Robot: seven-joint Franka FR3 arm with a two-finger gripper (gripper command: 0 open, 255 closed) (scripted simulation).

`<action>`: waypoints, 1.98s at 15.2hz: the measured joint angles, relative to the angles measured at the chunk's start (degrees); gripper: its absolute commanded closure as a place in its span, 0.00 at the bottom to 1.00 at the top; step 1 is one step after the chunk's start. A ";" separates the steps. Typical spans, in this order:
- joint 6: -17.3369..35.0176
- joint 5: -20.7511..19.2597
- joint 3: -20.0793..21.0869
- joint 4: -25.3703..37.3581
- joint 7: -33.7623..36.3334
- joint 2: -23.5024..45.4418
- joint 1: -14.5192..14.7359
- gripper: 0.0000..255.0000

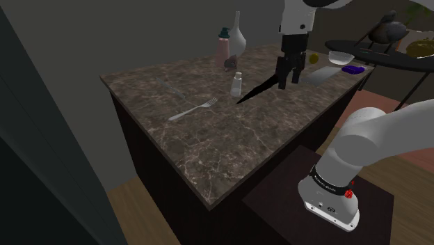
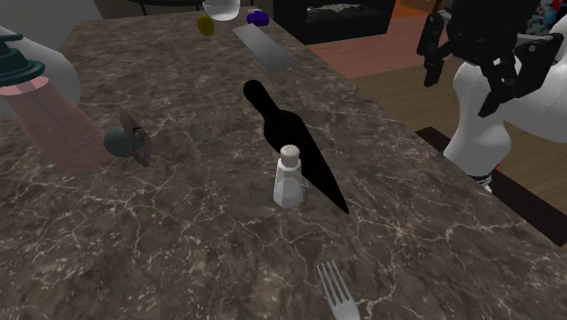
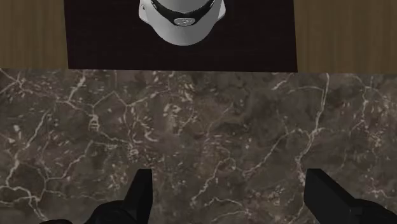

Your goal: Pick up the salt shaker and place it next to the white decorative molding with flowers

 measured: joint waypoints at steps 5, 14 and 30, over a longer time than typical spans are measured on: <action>7.98 -0.52 -1.48 -1.28 -2.07 2.58 -0.38 0.00; 30.89 0.72 -5.17 -1.67 -7.70 12.30 -0.26 0.00; 50.52 5.10 -8.06 0.12 -13.59 24.79 1.53 0.00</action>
